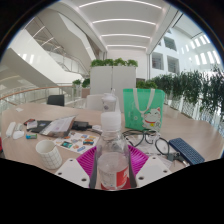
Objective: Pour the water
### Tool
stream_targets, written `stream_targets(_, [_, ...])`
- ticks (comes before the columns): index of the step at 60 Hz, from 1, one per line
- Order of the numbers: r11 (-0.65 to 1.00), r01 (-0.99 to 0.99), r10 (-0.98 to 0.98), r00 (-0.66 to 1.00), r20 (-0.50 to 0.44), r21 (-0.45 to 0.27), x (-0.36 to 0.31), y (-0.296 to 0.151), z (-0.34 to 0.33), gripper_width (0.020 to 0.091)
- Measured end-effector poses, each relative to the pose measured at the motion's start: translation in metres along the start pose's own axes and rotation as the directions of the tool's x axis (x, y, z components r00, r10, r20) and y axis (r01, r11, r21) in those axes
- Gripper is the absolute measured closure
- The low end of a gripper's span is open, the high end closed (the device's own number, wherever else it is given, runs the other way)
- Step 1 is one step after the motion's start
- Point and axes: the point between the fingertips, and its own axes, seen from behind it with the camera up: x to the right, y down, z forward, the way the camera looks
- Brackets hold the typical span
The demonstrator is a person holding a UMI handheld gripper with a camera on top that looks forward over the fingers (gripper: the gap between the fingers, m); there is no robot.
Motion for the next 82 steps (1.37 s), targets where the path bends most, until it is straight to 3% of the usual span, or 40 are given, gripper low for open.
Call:
stream_targets(10, [0.999, -0.023, 0.022, 1.000, -0.012, -0.044, 0.009, 0.032, 0.009, 0.0624])
stream_targets(12, [1.000, -0.029, 0.029, 1.000, -0.013, -0.009, 0.010, 0.030, 0.013, 0.0622])
stream_targets(24, [0.998, -0.059, 0.059, 0.998, -0.008, -0.008, 0.012, 0.034, 0.010, 0.0613])
stream_targets(32, [0.996, -0.085, 0.085, 0.996, -0.021, -0.026, 0.015, 0.037, 0.007, 0.0556])
stream_targets(34, [0.994, -0.088, 0.087, 0.996, -0.027, -0.061, 0.016, 0.045, 0.005, 0.0511])
stream_targets(39, [0.986, -0.098, 0.092, 0.995, -0.049, -0.138, 0.018, 0.060, -0.008, 0.0266])
stream_targets(40, [0.984, -0.101, 0.094, 0.994, -0.054, -0.144, 0.019, 0.061, -0.012, 0.0247])
stream_targets(58, [0.972, -0.136, 0.119, 0.988, -0.094, -0.192, -0.024, 0.035, -0.158, 0.0266])
stream_targets(82, [0.986, -0.089, 0.059, 0.979, -0.196, -0.145, -0.110, -0.033, -0.338, 0.0262])
